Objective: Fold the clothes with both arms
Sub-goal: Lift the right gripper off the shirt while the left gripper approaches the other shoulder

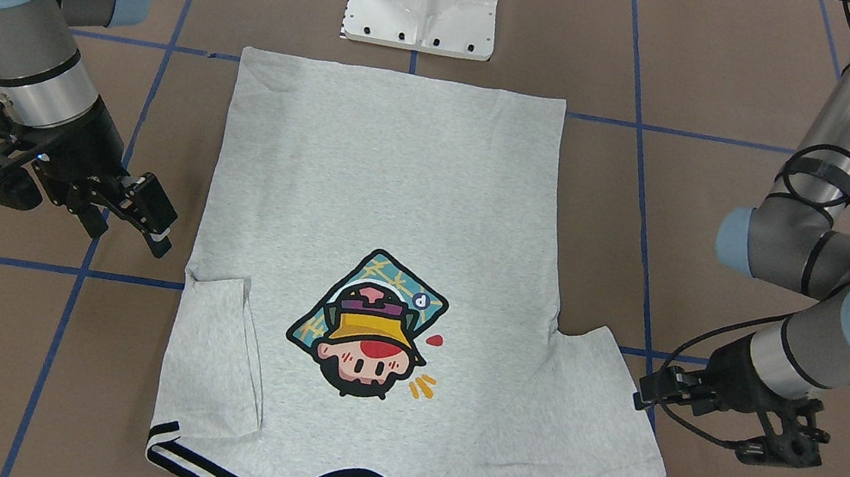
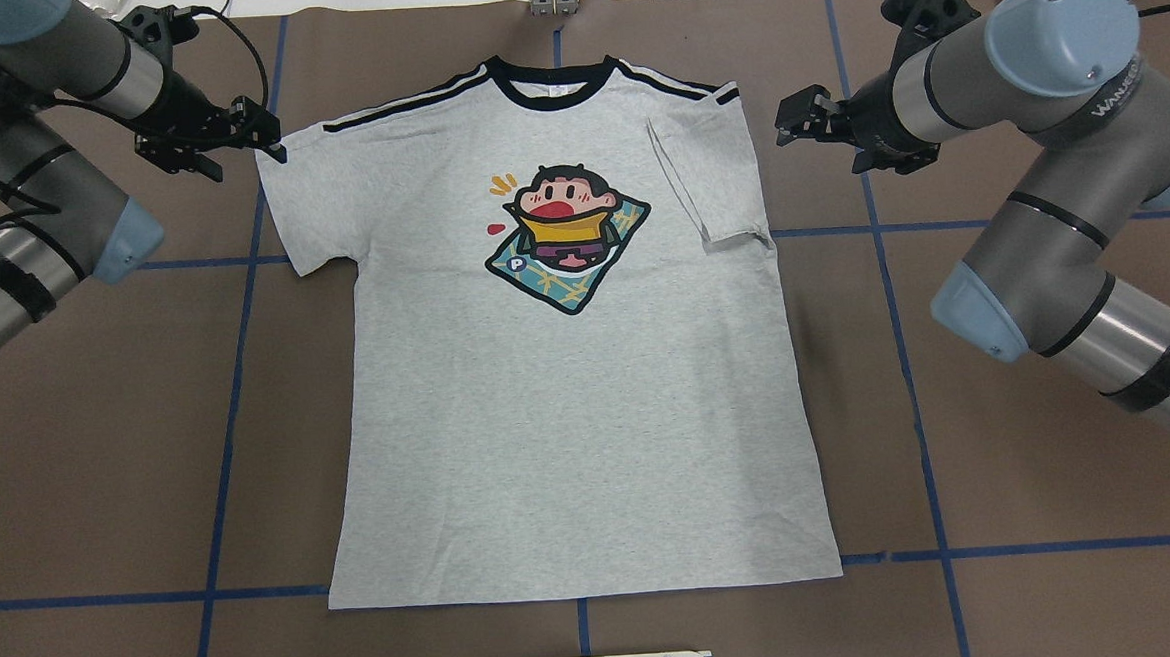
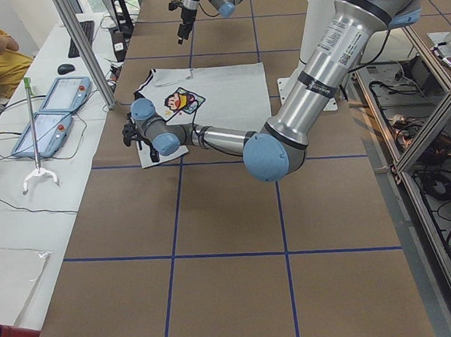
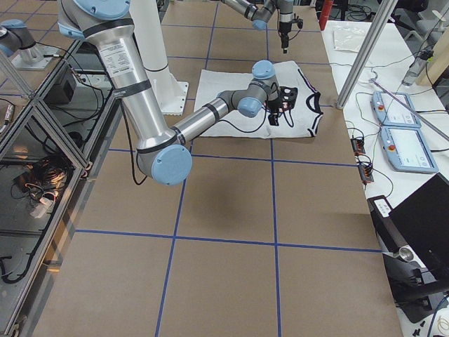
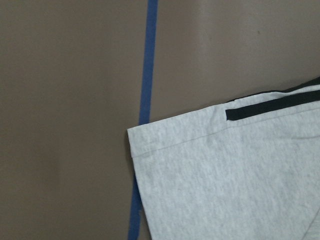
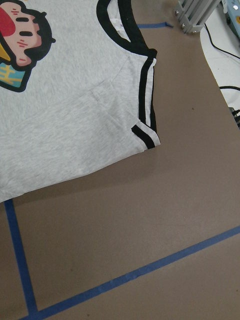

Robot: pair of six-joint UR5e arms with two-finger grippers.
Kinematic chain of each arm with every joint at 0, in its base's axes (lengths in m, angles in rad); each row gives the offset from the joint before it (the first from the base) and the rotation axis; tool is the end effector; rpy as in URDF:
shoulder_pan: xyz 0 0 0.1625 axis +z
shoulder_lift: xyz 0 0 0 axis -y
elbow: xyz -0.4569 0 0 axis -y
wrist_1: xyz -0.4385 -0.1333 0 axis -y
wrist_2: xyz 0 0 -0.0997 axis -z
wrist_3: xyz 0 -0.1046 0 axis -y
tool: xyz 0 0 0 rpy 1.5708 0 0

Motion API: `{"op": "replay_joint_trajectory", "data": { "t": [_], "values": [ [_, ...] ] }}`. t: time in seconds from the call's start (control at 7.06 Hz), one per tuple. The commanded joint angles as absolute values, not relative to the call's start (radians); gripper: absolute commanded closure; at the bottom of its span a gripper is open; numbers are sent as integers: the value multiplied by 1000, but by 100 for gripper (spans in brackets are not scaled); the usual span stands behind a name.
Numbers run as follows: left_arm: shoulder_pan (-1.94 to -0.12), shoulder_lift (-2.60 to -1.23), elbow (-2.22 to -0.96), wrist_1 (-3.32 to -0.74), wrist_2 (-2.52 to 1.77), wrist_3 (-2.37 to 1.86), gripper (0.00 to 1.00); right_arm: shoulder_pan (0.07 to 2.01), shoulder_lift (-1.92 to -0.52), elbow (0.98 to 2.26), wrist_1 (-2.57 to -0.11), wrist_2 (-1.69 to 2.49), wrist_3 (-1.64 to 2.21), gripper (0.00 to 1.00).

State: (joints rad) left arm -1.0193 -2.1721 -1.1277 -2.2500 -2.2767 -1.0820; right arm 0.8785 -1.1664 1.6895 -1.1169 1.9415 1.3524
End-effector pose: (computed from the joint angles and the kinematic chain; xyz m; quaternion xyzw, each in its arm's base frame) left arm 0.3725 -0.7305 0.4494 0.0310 0.4943 -0.0891 0.8642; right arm -0.3710 -0.5968 0.3354 0.1016 -0.4785 0.1995 0.8491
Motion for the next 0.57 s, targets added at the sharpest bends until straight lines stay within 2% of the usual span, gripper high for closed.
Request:
{"op": "replay_joint_trajectory", "data": {
  "t": [0.0,0.28,0.42],
  "values": [
    [-965,-2078,-1271,-2256,-2267,-1308,13,879,-1169,1684,-1120,1937,1309,0],
    [-890,-2066,-1285,-2256,-2266,-1454,15,882,-1169,1690,-1121,1945,1302,0],
    [-885,-2065,-1285,-2256,-2267,-1465,19,882,-1170,1695,-1123,1947,1302,0]
  ]
}}
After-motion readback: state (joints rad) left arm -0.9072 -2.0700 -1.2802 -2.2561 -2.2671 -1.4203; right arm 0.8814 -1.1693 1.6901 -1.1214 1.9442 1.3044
